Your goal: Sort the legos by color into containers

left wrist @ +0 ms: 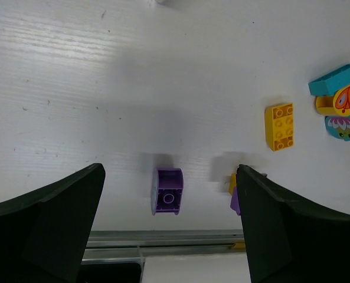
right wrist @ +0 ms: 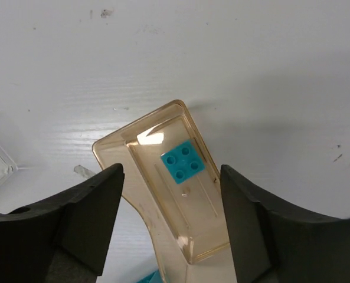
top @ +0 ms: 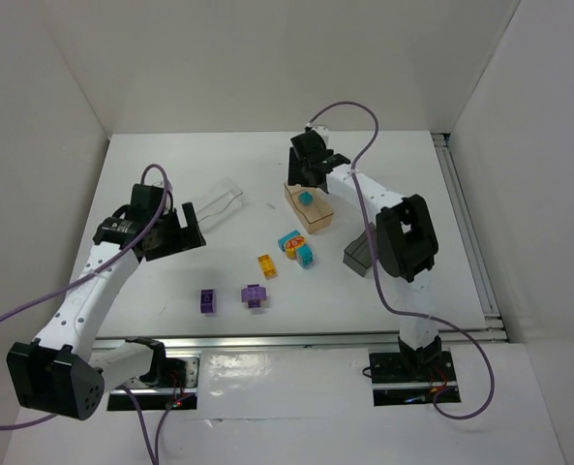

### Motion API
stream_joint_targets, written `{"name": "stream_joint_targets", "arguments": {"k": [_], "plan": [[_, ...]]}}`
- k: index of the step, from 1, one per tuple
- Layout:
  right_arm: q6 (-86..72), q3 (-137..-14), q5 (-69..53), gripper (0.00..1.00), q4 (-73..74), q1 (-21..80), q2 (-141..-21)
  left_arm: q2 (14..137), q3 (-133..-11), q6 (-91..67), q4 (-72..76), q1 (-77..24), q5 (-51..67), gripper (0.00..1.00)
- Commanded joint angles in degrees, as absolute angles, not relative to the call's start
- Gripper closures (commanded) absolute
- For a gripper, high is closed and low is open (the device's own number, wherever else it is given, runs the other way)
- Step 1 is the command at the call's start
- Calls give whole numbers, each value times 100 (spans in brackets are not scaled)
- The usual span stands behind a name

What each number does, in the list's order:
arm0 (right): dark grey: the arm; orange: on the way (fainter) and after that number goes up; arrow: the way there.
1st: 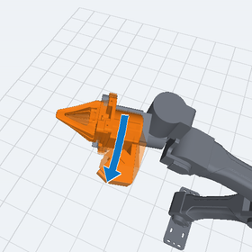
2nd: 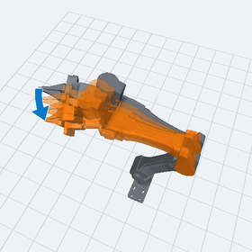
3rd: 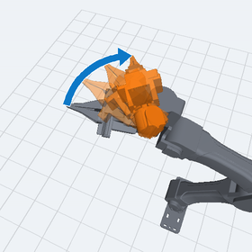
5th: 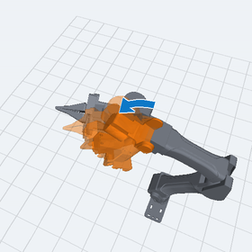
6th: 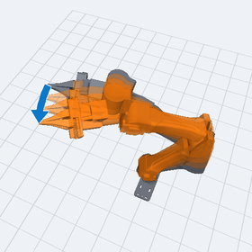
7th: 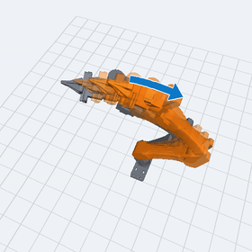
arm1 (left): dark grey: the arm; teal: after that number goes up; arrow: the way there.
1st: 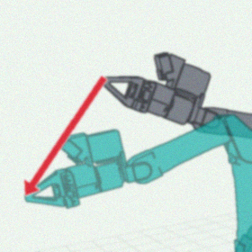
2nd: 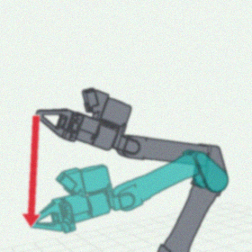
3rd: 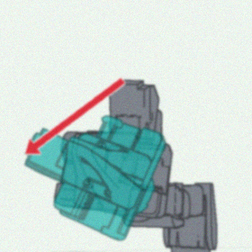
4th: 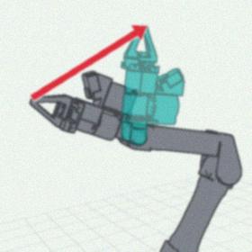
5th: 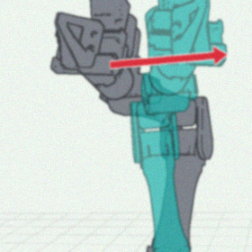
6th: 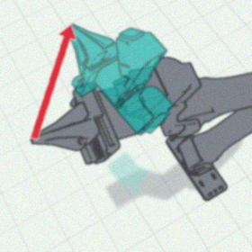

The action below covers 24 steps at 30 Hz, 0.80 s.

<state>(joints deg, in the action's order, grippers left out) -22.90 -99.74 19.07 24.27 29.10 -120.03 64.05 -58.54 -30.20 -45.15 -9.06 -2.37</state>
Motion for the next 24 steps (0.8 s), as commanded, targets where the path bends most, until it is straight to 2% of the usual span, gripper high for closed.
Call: {"name": "stream_joint_targets", "arguments": {"k": [1, 4, 8, 11, 13, 15, 18, 24], "plan": [[-2136, -10468, 2047, 25, 2724, 2996, -12059, 6328, -5854, -2988, -4544, -870, -167, 0], [-2136, -10065, 2188, 24, 2541, 3163, -11568, 6328, -5749, -3094, -4544, -870, -421, 0], [-2083, -8575, 2188, 24, 2224, 3524, -10270, 6259, -5643, -3155, -4544, -870, -501, 0], [-2030, -7363, 1980, 16, 1908, 3875, -9644, 6258, -5643, -3208, -4544, -870, -423, 0], [-1960, -6718, 1978, 4, 1680, 4209, -9020, 6205, -5643, -3208, -4544, -870, -360, 0], [-1907, -5815, 1855, 1, 1521, 4394, -8433, 6205, -5643, -3208, -4544, -870, -299, 0], [-1688, -5022, 1477, 1, 1240, 4526, -7912, 6205, -5643, -3208, -4430, -870, -141, 0], [-1318, -4694, 1301, 2, 1003, 4579, -7919, 6380, -5643, -3208, -4377, -923, -79, 0]]}}
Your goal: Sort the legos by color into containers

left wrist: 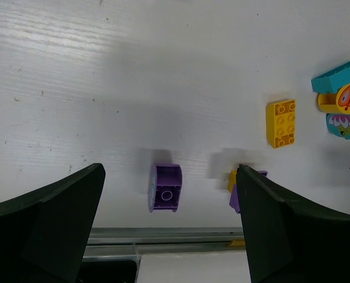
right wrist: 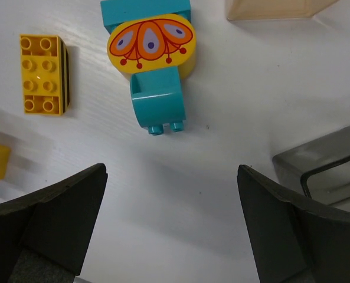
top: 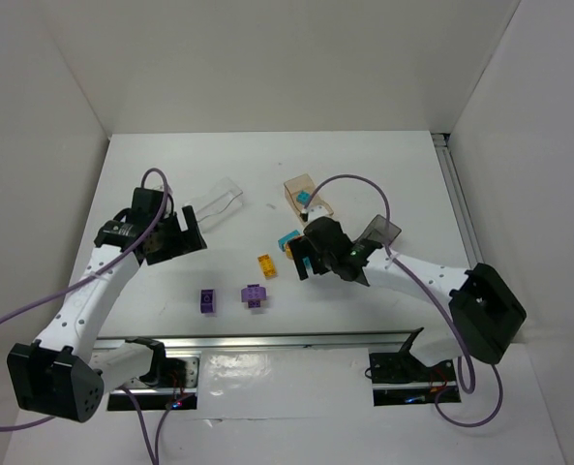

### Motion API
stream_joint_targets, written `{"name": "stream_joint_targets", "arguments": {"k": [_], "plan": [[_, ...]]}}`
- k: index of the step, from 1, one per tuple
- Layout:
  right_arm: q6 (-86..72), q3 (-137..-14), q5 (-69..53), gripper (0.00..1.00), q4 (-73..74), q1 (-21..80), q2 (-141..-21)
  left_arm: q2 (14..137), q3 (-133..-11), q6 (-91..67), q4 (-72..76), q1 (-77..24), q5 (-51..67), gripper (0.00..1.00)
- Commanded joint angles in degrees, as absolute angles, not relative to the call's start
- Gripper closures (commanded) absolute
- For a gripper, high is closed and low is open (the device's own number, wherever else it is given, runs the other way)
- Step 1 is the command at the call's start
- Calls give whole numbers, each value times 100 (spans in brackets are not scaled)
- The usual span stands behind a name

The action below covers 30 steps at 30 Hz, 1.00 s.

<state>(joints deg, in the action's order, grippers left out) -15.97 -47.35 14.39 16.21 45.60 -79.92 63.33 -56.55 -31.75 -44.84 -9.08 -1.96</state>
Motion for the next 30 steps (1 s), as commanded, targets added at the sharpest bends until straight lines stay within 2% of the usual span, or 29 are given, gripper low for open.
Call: {"name": "stream_joint_targets", "arguments": {"k": [1, 4, 11, 16, 18, 22, 28, 30], "plan": [[-1231, -4693, 1301, 4, 950, 4579, -8049, 6381, -5643, -3208, -4325, -923, -79, 0], [-1090, -4693, 1249, 10, 686, 4579, -8191, 6381, -5643, -3208, -4324, -923, 44, 0], [-888, -4816, 1187, 16, 229, 4378, -8876, 6381, -5590, -3156, -4219, -923, 377, 0], [-835, -4816, 914, 25, -175, 4193, -8930, 6381, -5590, -3050, -4166, -976, 439, 2], [-835, -4816, 773, 33, -246, 4140, -9008, 6381, -5538, -3050, -4114, -976, 439, 3], [-783, -4939, 650, 35, -246, 4140, -9255, 6381, -5537, -3050, -4113, -976, 492, 3], [-782, -4887, 369, 51, -308, 4087, -9316, 6381, -5642, -2997, -4113, -1037, 439, 3], [-782, -4939, 316, 51, -308, 4087, -9316, 6433, -5713, -2997, -4113, -1090, 580, 3]]}}
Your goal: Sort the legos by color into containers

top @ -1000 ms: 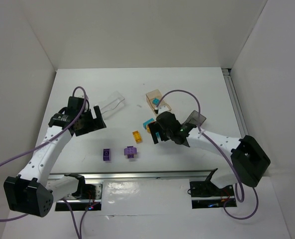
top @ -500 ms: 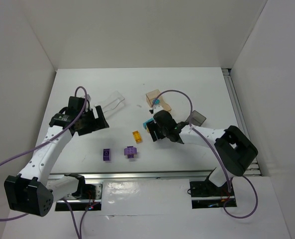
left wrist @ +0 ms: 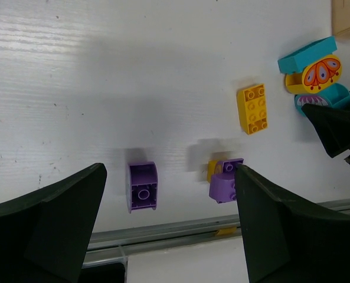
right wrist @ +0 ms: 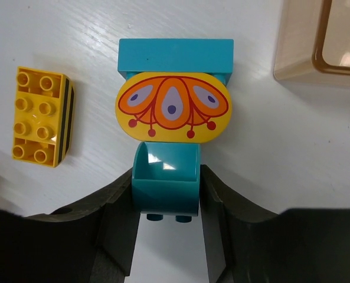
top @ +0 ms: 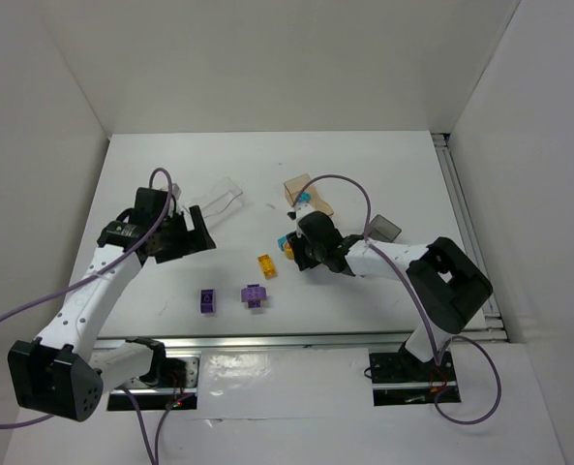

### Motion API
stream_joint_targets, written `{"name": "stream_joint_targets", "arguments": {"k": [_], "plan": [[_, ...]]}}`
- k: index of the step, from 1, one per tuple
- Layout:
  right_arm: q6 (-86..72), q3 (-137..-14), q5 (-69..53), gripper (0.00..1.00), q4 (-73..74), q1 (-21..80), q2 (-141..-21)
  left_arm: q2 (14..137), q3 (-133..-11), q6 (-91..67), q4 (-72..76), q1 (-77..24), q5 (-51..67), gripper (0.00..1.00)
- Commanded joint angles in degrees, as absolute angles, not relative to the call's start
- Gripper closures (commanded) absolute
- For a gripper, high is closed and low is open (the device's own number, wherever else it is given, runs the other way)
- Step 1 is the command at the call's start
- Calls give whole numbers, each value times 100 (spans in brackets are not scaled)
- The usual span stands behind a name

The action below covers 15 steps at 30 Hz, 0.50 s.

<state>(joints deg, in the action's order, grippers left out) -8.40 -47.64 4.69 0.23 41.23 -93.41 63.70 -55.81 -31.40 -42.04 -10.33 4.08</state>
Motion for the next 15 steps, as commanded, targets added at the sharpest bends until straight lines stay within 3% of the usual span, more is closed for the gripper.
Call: {"name": "stream_joint_targets", "arguments": {"k": [1, 2, 6, 11, 15], "plan": [[-782, -4939, 316, 51, -247, 4087, -9316, 6486, -5783, -2997, -4113, -1142, 650, 3], [-782, -4939, 377, 60, -246, 4087, -9316, 6486, -5783, -2997, -4113, -1195, 650, 3], [-984, -4782, 378, 76, -193, 4087, -8703, 6741, -5941, -2796, -3999, -1310, 1280, 3], [-1195, -4290, 439, 78, 52, 4428, -7071, 6855, -5942, -2715, -3087, -1485, 3564, 0], [-1318, -3973, 790, 79, 429, 4789, -6189, 6855, -5792, -3338, -2199, -1546, 4463, 0]]}}
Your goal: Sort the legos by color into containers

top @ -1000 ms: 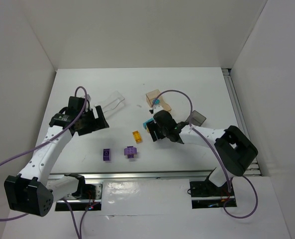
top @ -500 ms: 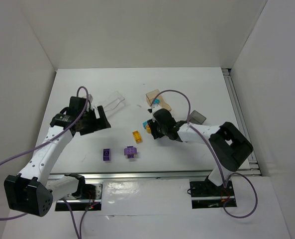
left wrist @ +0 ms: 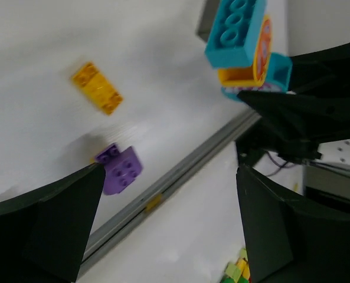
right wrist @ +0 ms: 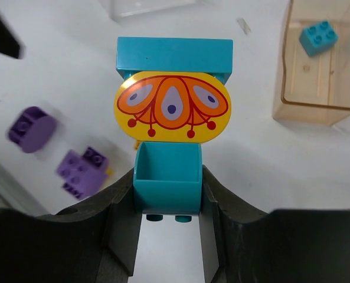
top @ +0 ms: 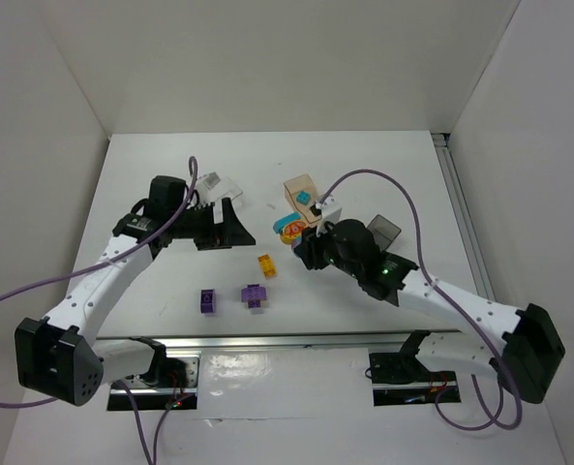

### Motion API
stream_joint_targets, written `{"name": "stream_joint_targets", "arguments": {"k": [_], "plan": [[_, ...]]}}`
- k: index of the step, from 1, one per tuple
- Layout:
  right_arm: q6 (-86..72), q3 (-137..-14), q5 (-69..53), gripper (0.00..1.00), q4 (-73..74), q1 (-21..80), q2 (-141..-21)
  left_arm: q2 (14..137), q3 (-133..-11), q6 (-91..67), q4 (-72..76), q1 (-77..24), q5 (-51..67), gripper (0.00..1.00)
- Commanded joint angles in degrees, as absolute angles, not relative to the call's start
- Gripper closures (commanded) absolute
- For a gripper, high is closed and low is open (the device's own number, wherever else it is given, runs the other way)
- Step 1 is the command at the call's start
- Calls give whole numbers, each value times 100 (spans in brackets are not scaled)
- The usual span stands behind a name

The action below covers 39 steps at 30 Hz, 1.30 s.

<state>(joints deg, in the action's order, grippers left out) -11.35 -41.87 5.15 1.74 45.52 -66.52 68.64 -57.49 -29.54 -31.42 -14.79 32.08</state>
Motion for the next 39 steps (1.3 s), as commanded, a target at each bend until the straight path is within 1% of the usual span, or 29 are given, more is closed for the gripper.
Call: {"name": "stream_joint_targets", "arguments": {"k": [1, 3, 4, 5, 13, 16, 21, 23, 28, 29, 30, 33, 34, 35, 37, 38, 39], "plan": [[-1318, -3973, 852, 79, 483, 4851, -6083, 6925, -5731, -3470, -2006, -1608, 4656, 0], [-1380, -3833, 922, 79, 544, 4965, -5863, 7013, -5730, -3856, -1347, -1704, 5070, 0], [-1432, -3832, 923, 79, 545, 4966, -5862, 7014, -5670, -3954, -1119, -1801, 5141, 0], [-1433, -3780, 975, 79, 545, 4966, -5784, 7153, -5669, -3955, -1021, -1802, 4941, 0], [-1485, -3885, 984, 79, 843, 5019, -5670, 8217, -6011, -3692, -940, -2083, 4975, 0], [-1485, -3885, 923, 79, 844, 5019, -5669, 8769, -6275, -3525, -1195, -2214, 4975, 0], [-1485, -3885, 800, 80, 844, 5071, -5730, 9228, -6653, -3594, -1143, -2505, 5027, 0], [-1485, -3885, 800, 80, 844, 5071, -5730, 9351, -6653, -3717, -880, -2627, 5369, 0], [-1485, -3937, 738, 82, 844, 5071, -5783, 9817, -6776, -3850, -563, -2751, 5765, 0], [-1485, -3937, 738, 82, 844, 5071, -5783, 9817, -6829, -3911, -441, -2751, 5766, 3], [-1485, -3990, 738, 82, 844, 5071, -5783, 9904, -6829, -3911, -352, -2812, 5861, 10], [-1485, -4043, 738, 82, 844, 5071, -5845, 9958, -6829, -4183, -19, -2812, 5985, 27], [-1485, -4095, 686, 83, 844, 5071, -5914, 10019, -6829, -4184, -18, -2812, 5985, 41], [-1485, -4096, 686, 83, 905, 5071, -5915, 10020, -6829, -4184, -18, -2865, 5985, 51], [-1433, -4148, 686, 83, 905, 5071, -5968, 10072, -6996, -4184, -235, -2865, 5985, 67], [-1433, -4096, 686, 85, 905, 5071, -5968, 10072, -7048, -4079, -342, -2865, 5916, 87], [-1485, -4096, 686, 85, 905, 5071, -5916, 10072, -7118, -4026, -412, -2865, 5915, 95]]}}
